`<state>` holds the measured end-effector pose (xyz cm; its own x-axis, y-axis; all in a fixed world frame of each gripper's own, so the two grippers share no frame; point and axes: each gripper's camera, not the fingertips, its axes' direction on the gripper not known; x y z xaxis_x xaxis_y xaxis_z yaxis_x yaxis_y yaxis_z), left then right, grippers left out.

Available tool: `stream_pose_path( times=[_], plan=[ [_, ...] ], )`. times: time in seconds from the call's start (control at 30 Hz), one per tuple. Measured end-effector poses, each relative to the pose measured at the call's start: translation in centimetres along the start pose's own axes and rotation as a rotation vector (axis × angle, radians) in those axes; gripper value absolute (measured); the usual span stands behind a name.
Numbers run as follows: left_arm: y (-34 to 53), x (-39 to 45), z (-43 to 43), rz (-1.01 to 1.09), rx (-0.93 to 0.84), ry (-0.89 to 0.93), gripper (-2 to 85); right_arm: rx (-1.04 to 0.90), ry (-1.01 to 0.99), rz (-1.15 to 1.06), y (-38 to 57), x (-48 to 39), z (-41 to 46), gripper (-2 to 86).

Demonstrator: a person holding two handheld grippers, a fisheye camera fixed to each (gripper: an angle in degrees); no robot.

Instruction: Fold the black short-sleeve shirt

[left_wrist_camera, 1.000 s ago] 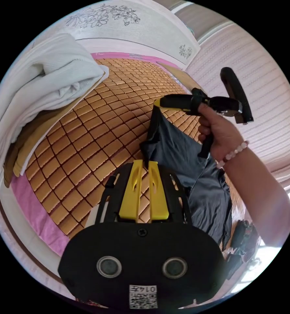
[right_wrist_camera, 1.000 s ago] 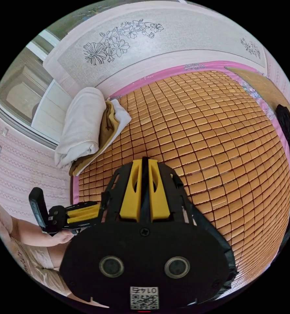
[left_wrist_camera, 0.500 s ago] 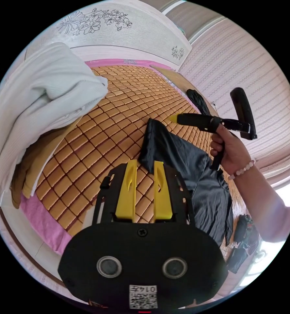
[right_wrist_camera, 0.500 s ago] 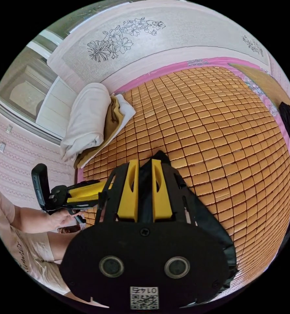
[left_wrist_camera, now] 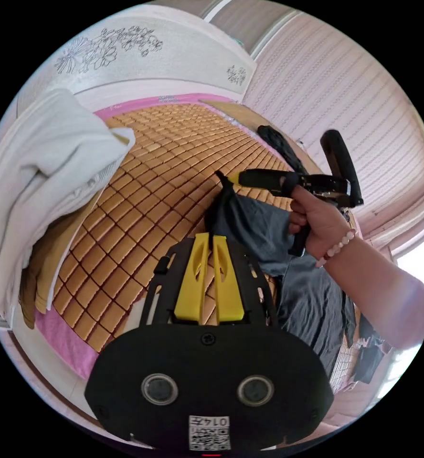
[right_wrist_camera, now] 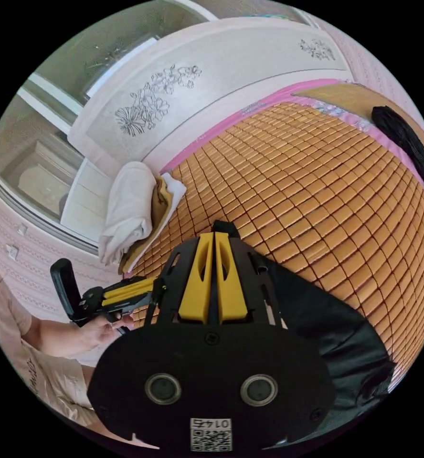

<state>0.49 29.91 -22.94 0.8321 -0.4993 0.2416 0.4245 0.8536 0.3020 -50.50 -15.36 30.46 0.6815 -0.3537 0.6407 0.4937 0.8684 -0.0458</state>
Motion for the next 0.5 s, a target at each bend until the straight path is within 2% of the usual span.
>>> stream_pose_path(
  times=[0.17,0.27,0.4,0.5],
  plan=[
    [0.2,6.7,-2.9,0.21,0.133,0.2,-1.0,0.336,-0.062,0.078,7.9,1.1,-16.3,0.1],
    [1.0,12.9,-4.4,0.387,0.179,0.328,-0.9,0.45,-0.012,0.118,13.8,0.6,-24.2,0.1],
    [4.6,20.5,-2.8,0.581,0.1,0.494,-0.8,0.408,0.101,0.251,21.9,1.0,-29.4,0.4],
    [8.8,24.0,1.8,0.654,-0.093,0.53,-0.4,0.22,0.148,0.47,29.1,3.8,-28.9,1.0]
  ],
)
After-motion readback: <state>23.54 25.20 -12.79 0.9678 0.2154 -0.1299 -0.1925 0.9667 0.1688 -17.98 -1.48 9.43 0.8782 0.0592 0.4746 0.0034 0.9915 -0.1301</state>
